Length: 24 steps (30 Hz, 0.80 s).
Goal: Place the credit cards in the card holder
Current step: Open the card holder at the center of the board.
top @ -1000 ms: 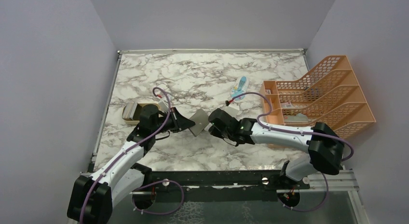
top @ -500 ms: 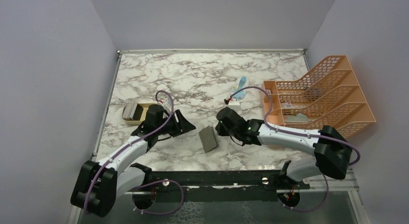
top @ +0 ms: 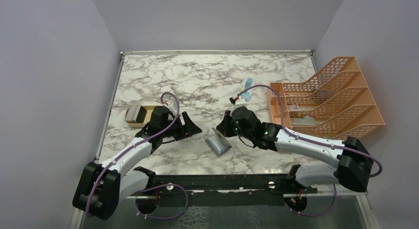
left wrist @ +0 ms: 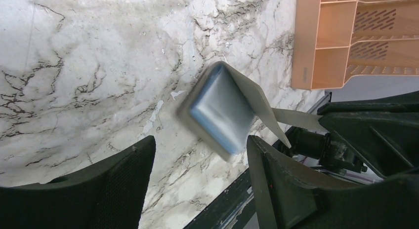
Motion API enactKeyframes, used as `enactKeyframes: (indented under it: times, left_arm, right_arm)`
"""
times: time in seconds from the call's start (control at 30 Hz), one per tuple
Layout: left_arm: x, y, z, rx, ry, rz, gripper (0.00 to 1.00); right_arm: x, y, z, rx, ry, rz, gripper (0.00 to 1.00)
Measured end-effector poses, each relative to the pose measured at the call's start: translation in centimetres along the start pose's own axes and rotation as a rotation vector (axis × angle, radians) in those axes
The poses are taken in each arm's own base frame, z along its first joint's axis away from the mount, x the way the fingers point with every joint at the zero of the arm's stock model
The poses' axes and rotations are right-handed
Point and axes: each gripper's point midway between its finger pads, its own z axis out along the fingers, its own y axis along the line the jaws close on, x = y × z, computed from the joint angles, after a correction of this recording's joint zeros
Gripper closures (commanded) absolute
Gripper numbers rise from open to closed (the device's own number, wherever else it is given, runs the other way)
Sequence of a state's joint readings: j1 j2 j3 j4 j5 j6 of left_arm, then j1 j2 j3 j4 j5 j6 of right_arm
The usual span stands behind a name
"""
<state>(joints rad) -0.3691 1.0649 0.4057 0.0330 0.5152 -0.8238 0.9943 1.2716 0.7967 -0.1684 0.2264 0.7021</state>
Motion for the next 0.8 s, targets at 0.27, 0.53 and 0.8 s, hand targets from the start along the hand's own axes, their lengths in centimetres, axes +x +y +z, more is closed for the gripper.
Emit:
enactKeyframes:
  times: [0.27, 0.53, 0.8]
  left_arm:
    - [0.1, -0.1, 0.6, 0.008, 0.01, -0.006, 0.32]
    - [1.4, 0.4, 1.6, 0.004, 0.052, -0.032, 0.38]
    - [3.4, 0.1, 2.9, 0.009, 0.12, -0.027, 0.46]
  right_arm:
    - [0.8, -0.3, 0.0, -0.009, -0.002, 0.065, 0.99]
    - [0.1, -4.8, 0.4, 0.139, -0.017, 0.116, 0.99]
    - [2.9, -8.8, -0.6, 0.24, 0.029, 0.132, 0.99]
